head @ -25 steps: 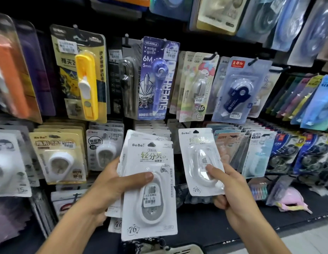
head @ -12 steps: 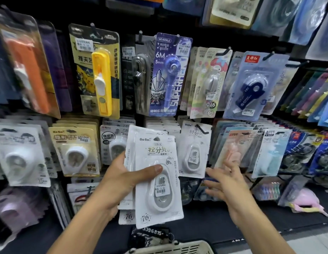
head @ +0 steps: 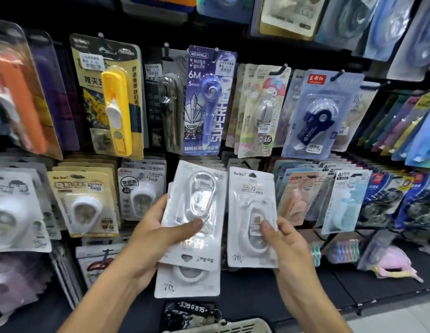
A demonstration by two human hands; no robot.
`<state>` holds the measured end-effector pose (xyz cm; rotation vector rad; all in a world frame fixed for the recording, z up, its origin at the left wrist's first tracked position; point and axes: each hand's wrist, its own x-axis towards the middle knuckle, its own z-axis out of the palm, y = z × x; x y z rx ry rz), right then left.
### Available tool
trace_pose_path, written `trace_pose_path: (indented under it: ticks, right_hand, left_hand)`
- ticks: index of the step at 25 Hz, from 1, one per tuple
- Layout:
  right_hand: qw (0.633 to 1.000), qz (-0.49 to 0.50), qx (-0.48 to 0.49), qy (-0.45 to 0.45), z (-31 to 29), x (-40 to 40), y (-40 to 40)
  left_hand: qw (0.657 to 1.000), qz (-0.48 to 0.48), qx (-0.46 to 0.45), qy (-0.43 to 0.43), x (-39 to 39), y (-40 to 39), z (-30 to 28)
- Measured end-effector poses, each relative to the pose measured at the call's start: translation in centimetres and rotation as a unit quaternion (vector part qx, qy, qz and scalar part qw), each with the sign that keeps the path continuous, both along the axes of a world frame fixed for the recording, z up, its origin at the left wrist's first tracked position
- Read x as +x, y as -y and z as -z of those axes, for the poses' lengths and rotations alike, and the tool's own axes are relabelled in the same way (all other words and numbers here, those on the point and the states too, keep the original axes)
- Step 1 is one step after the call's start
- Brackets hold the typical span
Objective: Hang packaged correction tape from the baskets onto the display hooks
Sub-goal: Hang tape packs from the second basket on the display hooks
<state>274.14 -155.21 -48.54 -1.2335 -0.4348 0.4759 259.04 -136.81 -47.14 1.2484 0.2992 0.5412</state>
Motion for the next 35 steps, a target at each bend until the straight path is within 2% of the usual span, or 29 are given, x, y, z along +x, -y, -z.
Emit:
trace_pose_path:
  ticks: [5, 8, 11, 14, 16, 18, 20, 22, 25, 27, 29, 31, 33, 35]
  right_hand:
    - [0.994, 0.103, -0.044, 0.002, -0.3, 2.2, 1.5]
    - [0.992, 0.104, -0.062, 0.033, -0.5, 2.5, 1.0]
    - [0.992, 0.111, -0.061, -0.001, -0.5, 2.9, 0.6]
    - [0.995, 0.063, -0.074, -0.014, 0.3, 2.0, 0.3]
    - [0.997, 0.019, -0.058, 0.047, 0.1, 0.3, -0.3]
    - [0.986, -0.008, -0.046, 0.157, -1.4, 0.2, -0.7]
    - [0.960, -0.092, -0.110, 0.241, -3.8, 1.5, -1.2]
    - [0.940, -0.189, -0.179, 0.222, -6.0, 2.8, -1.3]
    - [0.924, -0.250, -0.234, 0.173, -6.1, 3.5, -0.6]
    - [0.942, -0.219, -0.212, 0.141, -5.1, 3.5, 0.1]
    - [0.973, -0.116, -0.164, 0.115, -4.1, 3.4, 0.8]
    - [0.993, -0.002, -0.091, 0.072, -2.7, 2.9, 1.5]
    - [0.996, 0.092, -0.002, -0.014, -1.2, 2.6, 2.1]
    - [0.985, 0.157, 0.015, -0.065, 0.0, 2.6, 2.6]
  left_hand:
    - [0.998, -0.058, -0.002, 0.017, 0.2, -0.1, 0.0]
    - [0.998, -0.061, 0.008, 0.018, 0.1, 0.1, 0.0]
    - [0.998, -0.047, 0.026, 0.013, -0.2, 0.2, 0.0]
    - [0.998, -0.037, 0.047, 0.008, -0.3, 0.5, -0.1]
    - [0.997, -0.013, 0.071, -0.010, -0.4, 0.6, -0.2]
    - [0.987, 0.062, 0.138, -0.062, -0.6, 0.8, -0.6]
    - [0.963, 0.132, 0.204, -0.114, -1.1, 0.9, -1.0]
    - [0.957, 0.148, 0.211, -0.134, -1.4, 0.7, -1.2]
    - [0.974, 0.119, 0.160, -0.108, -1.7, 0.0, -0.9]
    - [0.987, 0.087, 0.107, -0.087, -1.7, -0.4, -0.6]
    - [0.995, 0.047, 0.043, -0.072, -1.6, -0.8, -0.4]
    - [0.998, -0.021, 0.020, -0.063, -1.4, -1.3, -0.3]
    - [0.996, -0.073, 0.008, -0.041, -1.3, -1.5, -0.3]
    - [0.995, -0.097, -0.004, -0.018, -1.2, -1.4, -0.4]
